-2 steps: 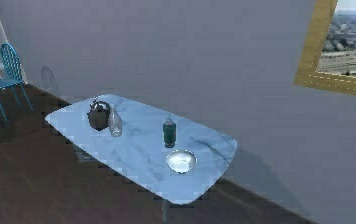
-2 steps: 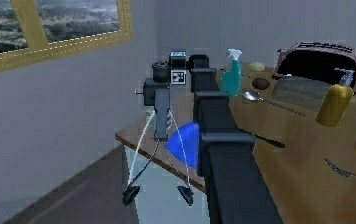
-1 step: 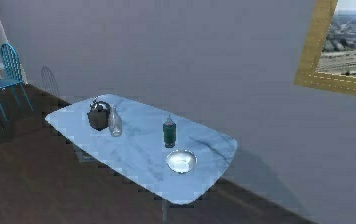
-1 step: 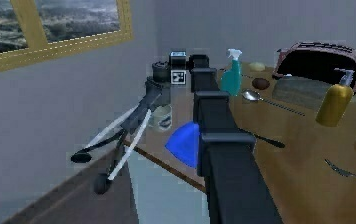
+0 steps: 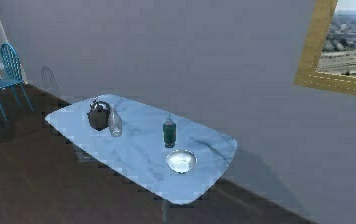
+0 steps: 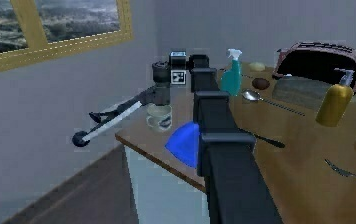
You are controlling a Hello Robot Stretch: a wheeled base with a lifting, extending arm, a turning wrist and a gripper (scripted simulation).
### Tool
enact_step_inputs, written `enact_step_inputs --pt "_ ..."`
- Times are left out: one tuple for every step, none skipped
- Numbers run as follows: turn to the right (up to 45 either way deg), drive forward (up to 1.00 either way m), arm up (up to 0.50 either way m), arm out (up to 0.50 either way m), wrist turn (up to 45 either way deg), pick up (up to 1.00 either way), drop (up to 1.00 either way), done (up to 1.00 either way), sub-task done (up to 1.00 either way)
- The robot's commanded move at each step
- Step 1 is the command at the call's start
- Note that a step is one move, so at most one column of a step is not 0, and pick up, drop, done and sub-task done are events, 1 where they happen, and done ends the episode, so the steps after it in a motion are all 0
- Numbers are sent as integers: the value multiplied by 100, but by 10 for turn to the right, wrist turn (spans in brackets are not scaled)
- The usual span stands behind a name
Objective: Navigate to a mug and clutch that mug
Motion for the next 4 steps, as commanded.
enact_step_inputs --pt "0 0 0 0 450 0 0 0 0" --pt "0 0 0 0 360 0 0 0 0" --pt "0 0 -16 0 0 0 0 0 0" --pt "0 0 0 0 0 100 0 0 0"
